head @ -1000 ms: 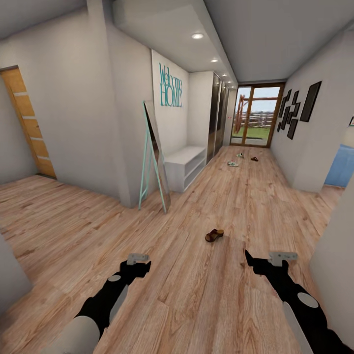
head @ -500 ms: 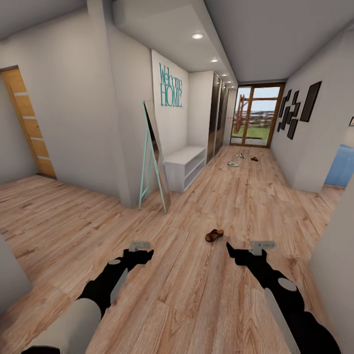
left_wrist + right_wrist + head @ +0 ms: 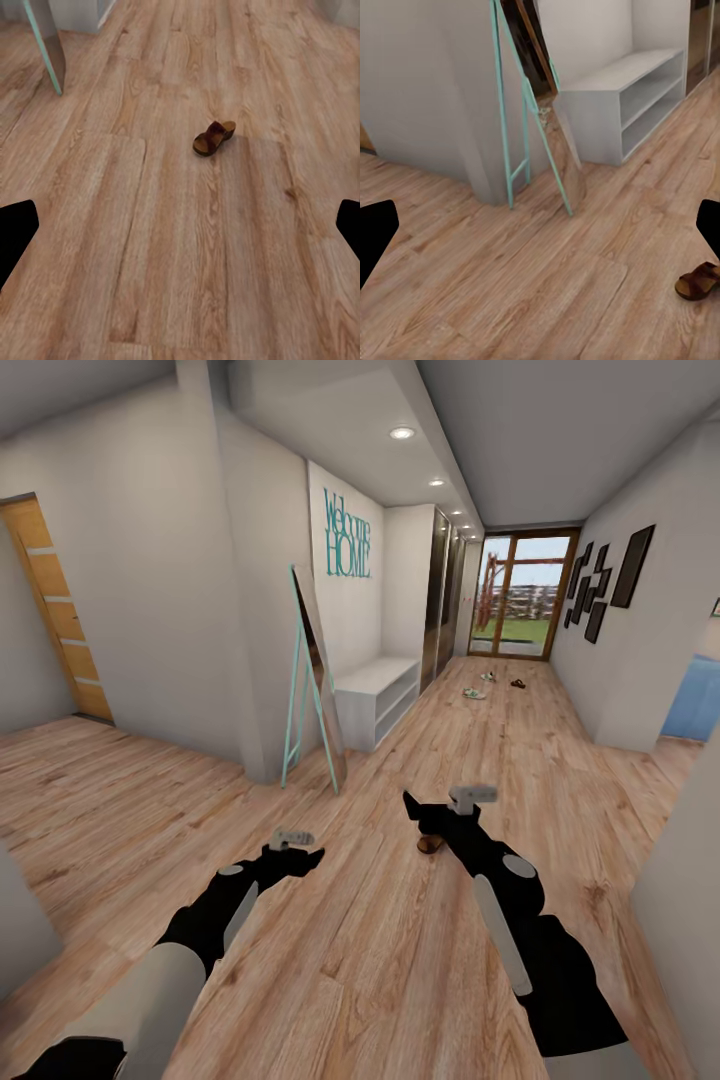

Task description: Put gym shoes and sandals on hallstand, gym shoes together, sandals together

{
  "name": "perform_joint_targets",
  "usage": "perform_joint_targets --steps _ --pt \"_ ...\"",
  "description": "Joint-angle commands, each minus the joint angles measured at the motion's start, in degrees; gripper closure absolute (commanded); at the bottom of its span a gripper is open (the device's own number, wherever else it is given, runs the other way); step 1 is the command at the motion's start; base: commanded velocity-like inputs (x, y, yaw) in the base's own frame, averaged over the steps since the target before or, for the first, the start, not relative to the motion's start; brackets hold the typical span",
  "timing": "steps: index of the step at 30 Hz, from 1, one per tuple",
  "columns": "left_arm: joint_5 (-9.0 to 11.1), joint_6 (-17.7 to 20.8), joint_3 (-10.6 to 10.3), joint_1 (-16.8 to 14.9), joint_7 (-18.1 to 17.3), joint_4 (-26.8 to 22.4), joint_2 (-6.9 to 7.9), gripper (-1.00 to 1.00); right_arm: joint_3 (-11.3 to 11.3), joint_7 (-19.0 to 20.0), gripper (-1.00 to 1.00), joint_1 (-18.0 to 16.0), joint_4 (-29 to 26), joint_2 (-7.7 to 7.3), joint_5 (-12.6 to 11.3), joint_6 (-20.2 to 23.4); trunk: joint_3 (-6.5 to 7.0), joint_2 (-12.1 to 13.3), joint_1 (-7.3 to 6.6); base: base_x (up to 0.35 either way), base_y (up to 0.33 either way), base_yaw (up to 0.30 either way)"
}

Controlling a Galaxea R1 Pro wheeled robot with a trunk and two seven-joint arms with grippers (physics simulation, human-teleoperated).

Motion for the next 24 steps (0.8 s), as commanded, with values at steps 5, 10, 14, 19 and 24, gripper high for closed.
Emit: perform_joint_targets --steps 5,10,14,19,24 --pt "0.0 0.4 0.0 -0.1 -0.1 -0.4 0.0 -1.0 0.1 0.2 -1.0 0.0 -0.1 0.05 -0.3 0.2 -0.06 0.0 0.02 0.274 0.0 0.0" --pt "-0.1 0.6 0.0 0.1 -0.1 -1.2 0.0 -1.0 0.1 0.3 -1.0 0.0 -0.2 0.06 -0.3 0.1 -0.06 0.0 0.02 0.313 0.0 0.0" --pt "-0.1 0.7 0.1 0.3 -0.1 -1.9 0.0 -1.0 0.1 0.3 -1.0 0.0 -0.3 0.06 -0.3 0.0 -0.06 0.0 0.02 0.327 0.0 0.0" --pt "-0.1 0.7 0.1 0.4 -0.1 -2.7 0.0 -1.0 0.1 0.3 -1.0 0.0 -0.3 0.06 -0.4 0.0 -0.06 0.0 0.02 0.333 0.0 0.0" --pt "-0.1 0.8 0.1 0.5 -0.1 -4.1 -0.02 -1.0 0.1 0.3 -1.0 0.0 -0.3 0.06 -0.4 0.0 -0.06 0.0 0.02 0.337 0.0 -0.163"
